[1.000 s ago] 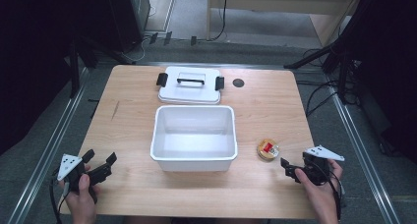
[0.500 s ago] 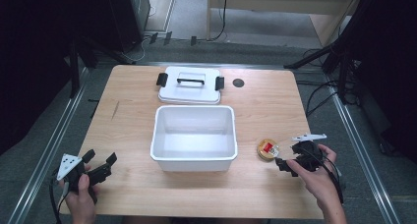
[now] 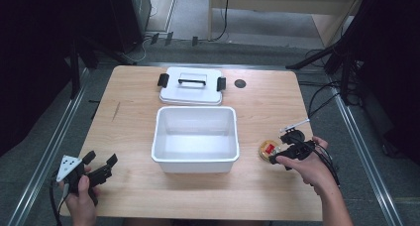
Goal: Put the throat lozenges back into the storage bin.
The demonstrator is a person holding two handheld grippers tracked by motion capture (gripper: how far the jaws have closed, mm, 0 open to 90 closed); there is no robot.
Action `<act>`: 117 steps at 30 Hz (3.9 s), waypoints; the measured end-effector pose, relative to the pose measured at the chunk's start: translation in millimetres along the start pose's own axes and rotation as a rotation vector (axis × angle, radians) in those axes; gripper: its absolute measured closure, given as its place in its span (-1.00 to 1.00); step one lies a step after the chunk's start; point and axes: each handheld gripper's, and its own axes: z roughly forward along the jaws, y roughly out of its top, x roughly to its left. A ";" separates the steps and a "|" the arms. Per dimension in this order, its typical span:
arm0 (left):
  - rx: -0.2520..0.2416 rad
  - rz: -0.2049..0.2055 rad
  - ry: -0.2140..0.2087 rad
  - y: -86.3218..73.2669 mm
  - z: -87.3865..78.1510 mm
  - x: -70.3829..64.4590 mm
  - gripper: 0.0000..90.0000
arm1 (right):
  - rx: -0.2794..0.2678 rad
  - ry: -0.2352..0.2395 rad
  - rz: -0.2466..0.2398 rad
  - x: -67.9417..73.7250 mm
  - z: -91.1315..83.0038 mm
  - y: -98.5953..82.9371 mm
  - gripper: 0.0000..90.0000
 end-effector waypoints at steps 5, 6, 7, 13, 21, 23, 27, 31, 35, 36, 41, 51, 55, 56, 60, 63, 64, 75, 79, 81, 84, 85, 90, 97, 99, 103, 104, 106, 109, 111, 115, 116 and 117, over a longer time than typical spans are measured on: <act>-0.001 -0.008 -0.002 0.2 0.1 0.7 -0.68 | 0.035 -0.012 0.009 6.3 4.2 12.3 -1.00; -0.002 -0.008 -0.001 0.2 0.2 0.8 -0.68 | 0.056 0.007 0.012 9.3 7.1 18.9 -1.00; -0.002 -0.008 -0.001 0.2 0.2 0.9 -0.68 | 0.056 0.007 0.012 9.3 7.1 18.9 -1.00; 0.000 -0.012 -0.001 0.4 0.6 1.2 -0.68 | 0.114 0.003 0.025 16.6 17.6 32.2 -1.00; -0.001 -0.012 -0.002 0.5 0.9 1.3 -0.68 | 0.183 -0.057 0.056 19.7 37.6 44.1 -0.88; 0.001 -0.013 -0.005 0.6 0.7 1.6 -0.68 | 0.202 -0.062 0.066 20.7 42.4 45.1 -0.85; 0.002 -0.015 -0.005 0.6 1.0 1.7 -0.68 | 0.201 -0.059 0.071 22.5 43.4 46.5 -0.56; 0.004 -0.014 -0.005 0.7 0.9 1.8 -0.68 | 0.191 -0.041 0.056 23.9 39.7 46.9 -0.55; 0.002 -0.011 -0.004 0.6 1.1 1.5 -0.68 | 0.166 -0.040 0.049 24.7 32.4 47.8 -0.55; 0.001 -0.012 -0.004 0.6 1.1 1.5 -0.68 | 0.163 -0.035 0.049 25.3 30.4 48.1 -0.55; 0.001 -0.012 -0.004 0.6 1.1 1.5 -0.68 | 0.148 -0.021 0.042 27.6 19.5 50.7 -0.55; 0.001 -0.012 -0.005 0.6 1.1 1.6 -0.68 | 0.104 -0.004 -0.016 40.9 -12.5 61.2 -0.55; 0.003 -0.015 -0.007 0.7 1.0 1.8 -0.68 | 0.103 -0.002 -0.044 48.6 -24.8 66.6 -0.55; 0.004 -0.015 -0.006 0.7 1.0 1.8 -0.68 | 0.101 0.000 -0.048 50.4 -27.7 68.1 -0.55; 0.004 -0.016 -0.007 0.8 1.3 1.9 -0.68 | 0.099 0.016 -0.076 57.9 -37.6 74.2 -0.55; 0.005 -0.016 -0.007 0.8 1.4 1.9 -0.68 | 0.095 0.022 -0.095 64.0 -44.4 78.6 -0.55; 0.006 -0.016 -0.008 0.8 1.4 1.9 -0.68 | 0.096 0.025 -0.101 66.0 -46.8 80.1 -0.55; 0.008 -0.017 -0.009 0.9 1.8 2.0 -0.67 | 0.067 0.016 -0.149 80.1 -75.0 98.2 -0.55; 0.008 -0.017 -0.011 1.0 1.7 2.2 -0.68 | 0.049 0.024 -0.173 90.4 -84.6 107.2 -0.55; 0.007 -0.018 -0.012 1.0 1.8 2.4 -0.67 | 0.037 0.037 -0.190 96.2 -87.4 110.3 -0.55; 0.005 -0.022 -0.014 1.0 2.0 2.3 -0.67 | 0.019 0.076 -0.226 106.3 -89.9 114.4 -0.55; 0.006 -0.022 -0.014 1.0 2.0 2.4 -0.67 | 0.009 0.091 -0.238 109.2 -90.1 115.6 -0.55; 0.007 -0.022 -0.017 1.1 2.2 2.6 -0.68 | -0.009 0.111 -0.315 122.9 -85.9 120.3 -0.55; 0.008 -0.023 -0.018 1.1 2.1 2.6 -0.68 | -0.034 0.126 -0.448 141.1 -78.2 123.8 -0.55; 0.007 -0.024 -0.019 1.1 2.2 2.8 -0.67 | -0.033 0.125 -0.488 144.9 -75.4 124.6 -0.55; 0.007 -0.025 -0.019 1.1 2.2 2.8 -0.67 | -0.035 0.122 -0.536 149.0 -68.9 125.8 -0.55; 0.007 -0.026 -0.019 1.1 2.2 2.7 -0.67 | -0.041 0.124 -0.557 149.4 -67.0 125.8 -0.55; 0.008 -0.024 -0.019 1.1 2.0 2.8 -0.67 | -0.034 0.135 -0.582 151.2 -63.5 125.0 -0.55; 0.009 -0.027 -0.019 1.1 2.1 2.9 -0.68 | -0.019 0.134 -0.618 154.5 -58.7 123.7 -0.55; 0.010 -0.024 -0.020 1.1 2.1 2.8 -0.68 | -0.010 0.134 -0.633 156.1 -56.0 123.4 -0.55; 0.010 -0.025 -0.020 1.1 2.0 2.9 -0.67 | 0.007 0.133 -0.654 156.9 -48.3 122.6 -0.55; 0.009 -0.024 -0.020 1.1 2.0 2.8 -0.67 | 0.010 0.137 -0.658 157.0 -45.8 122.2 -0.55; 0.011 -0.021 -0.021 1.1 1.8 2.9 -0.67 | 0.015 0.138 -0.660 157.2 -44.4 122.0 -0.55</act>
